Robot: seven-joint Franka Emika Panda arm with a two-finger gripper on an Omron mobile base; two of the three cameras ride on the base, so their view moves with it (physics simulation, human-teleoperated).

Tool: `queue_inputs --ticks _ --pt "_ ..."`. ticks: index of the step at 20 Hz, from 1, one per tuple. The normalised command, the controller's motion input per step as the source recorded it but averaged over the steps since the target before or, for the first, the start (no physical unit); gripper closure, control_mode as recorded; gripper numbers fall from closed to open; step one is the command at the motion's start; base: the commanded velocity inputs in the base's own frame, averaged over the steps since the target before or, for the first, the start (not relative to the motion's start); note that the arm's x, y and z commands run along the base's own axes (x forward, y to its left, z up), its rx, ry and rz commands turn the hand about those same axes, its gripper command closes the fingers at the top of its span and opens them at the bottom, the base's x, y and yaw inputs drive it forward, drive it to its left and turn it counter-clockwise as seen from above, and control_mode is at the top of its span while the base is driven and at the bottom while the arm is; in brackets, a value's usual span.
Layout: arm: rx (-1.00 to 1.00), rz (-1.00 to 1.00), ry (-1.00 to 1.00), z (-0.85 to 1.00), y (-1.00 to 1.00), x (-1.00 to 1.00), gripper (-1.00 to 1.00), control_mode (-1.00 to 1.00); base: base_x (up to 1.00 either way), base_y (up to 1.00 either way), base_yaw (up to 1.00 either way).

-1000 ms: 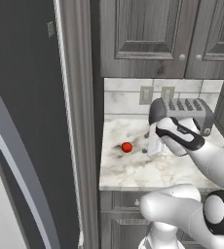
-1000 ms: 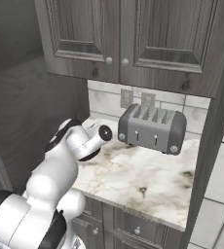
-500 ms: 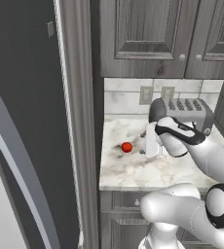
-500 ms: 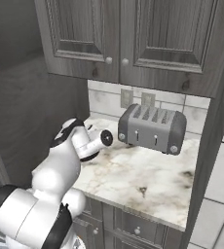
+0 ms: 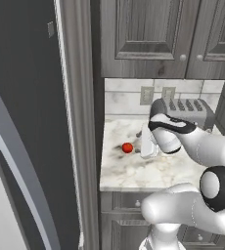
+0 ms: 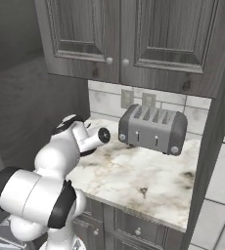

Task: Place the liquor on the top shelf of the fridge to keep it out of children's reach, and place the orange and tomato on lower shelves for easy access.

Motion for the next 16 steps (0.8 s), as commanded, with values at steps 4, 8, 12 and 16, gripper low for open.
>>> queue_inputs --ticks 4,8,12,16 --pt "0.0 0.0 0.07 -0.16 0.0 0.14 -1.0 -1.0 0.0 0.0 0.0" --pt "0.0 0.0 0.08 -0.2 0.0 0.1 -1.0 -1.0 0.0 0.0 0.0" --pt "-0.01 0.0 0.08 -0.27 0.0 0.01 -1.0 -1.0 0.0 0.0 0.0" --pt "0.0 0.0 0.05 -0.23 0.0 0.05 -1.0 -1.0 0.0 0.0 0.0"
